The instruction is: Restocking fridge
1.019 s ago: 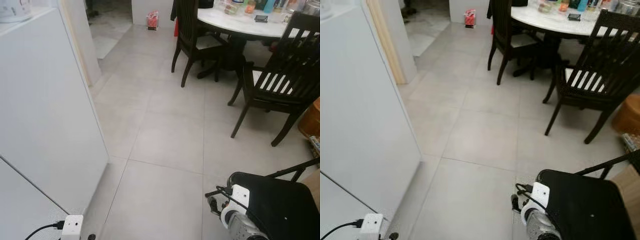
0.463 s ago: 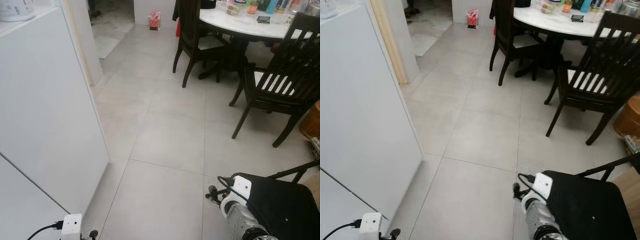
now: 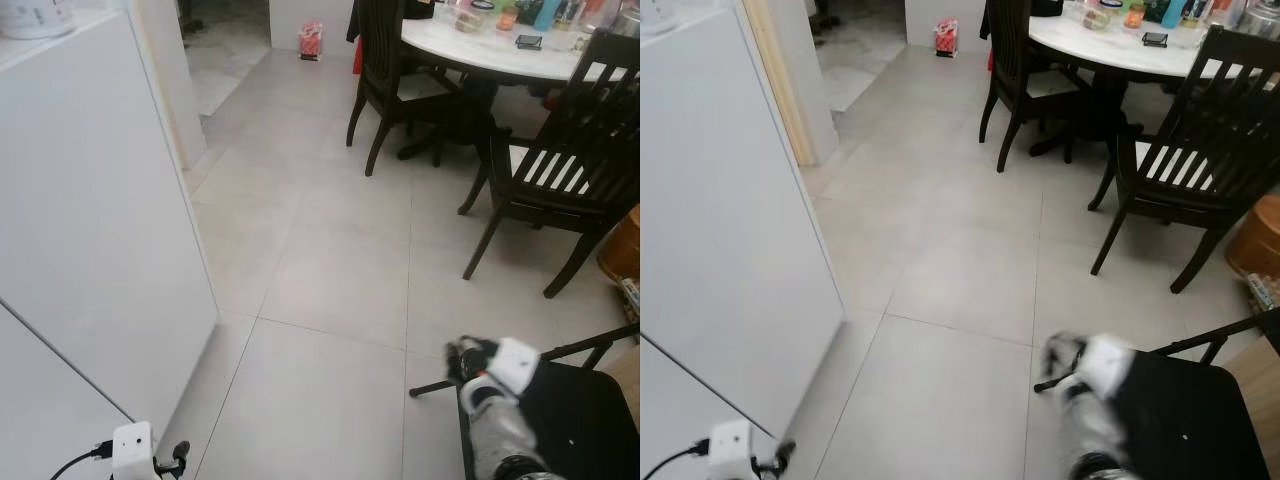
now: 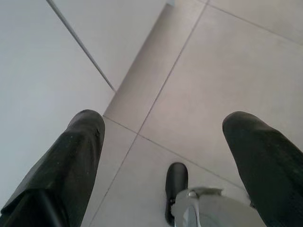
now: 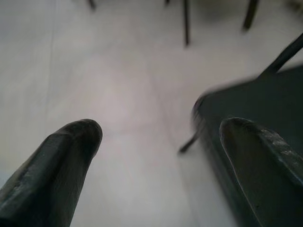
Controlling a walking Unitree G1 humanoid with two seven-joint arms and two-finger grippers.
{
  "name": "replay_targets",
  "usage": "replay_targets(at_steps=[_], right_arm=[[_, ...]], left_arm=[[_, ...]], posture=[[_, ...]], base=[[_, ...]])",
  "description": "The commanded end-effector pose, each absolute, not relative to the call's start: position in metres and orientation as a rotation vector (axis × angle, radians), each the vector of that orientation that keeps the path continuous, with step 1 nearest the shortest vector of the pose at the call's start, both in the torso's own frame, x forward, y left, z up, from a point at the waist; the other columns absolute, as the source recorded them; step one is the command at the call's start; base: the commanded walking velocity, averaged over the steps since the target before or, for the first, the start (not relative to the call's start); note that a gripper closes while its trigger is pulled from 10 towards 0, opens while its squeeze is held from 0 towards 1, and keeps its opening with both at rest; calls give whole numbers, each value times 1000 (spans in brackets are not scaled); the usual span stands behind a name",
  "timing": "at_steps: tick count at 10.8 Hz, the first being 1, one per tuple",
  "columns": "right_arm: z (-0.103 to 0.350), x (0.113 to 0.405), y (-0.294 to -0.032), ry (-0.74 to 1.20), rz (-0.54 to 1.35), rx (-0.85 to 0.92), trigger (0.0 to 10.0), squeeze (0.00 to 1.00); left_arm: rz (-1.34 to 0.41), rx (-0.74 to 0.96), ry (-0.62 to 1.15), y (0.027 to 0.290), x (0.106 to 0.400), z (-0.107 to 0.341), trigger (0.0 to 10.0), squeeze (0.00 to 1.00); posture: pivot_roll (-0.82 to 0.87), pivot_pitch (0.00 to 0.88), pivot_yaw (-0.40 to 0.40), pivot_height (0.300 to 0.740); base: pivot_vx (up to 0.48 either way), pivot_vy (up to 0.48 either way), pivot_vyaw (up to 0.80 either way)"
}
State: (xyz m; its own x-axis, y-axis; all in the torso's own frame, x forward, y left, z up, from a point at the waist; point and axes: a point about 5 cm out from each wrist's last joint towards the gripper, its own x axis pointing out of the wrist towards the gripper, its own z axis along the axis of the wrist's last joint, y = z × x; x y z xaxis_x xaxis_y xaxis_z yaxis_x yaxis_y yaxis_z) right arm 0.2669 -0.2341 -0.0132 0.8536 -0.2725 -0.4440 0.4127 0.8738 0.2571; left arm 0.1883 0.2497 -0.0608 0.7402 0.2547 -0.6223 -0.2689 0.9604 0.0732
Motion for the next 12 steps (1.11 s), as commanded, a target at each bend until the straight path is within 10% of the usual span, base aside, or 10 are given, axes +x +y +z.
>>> replay_targets(at_steps=[1, 2, 5, 12], right_arm=[[5, 280, -244, 304, -384, 349, 10000, 0], [28, 297, -247, 194, -356, 273, 10000, 0], [48, 302, -236, 8, -225, 171, 10000, 0], [61, 228, -245, -191, -209, -32, 10000, 0]], left_arm=[[242, 56, 355, 240, 279, 5, 10000, 0], [139, 142, 27, 219, 337, 80, 10000, 0], [-132, 78, -238, 173, 343, 117, 10000, 0], [18, 103, -90, 223, 244, 74, 10000, 0]], posture=[[74, 0, -91, 740], [30, 0, -81, 740], [10, 0, -9, 740], [-54, 0, -54, 740]], base=[[0, 0, 0], [0, 0, 0], [0, 0, 0], [0, 0, 0]])
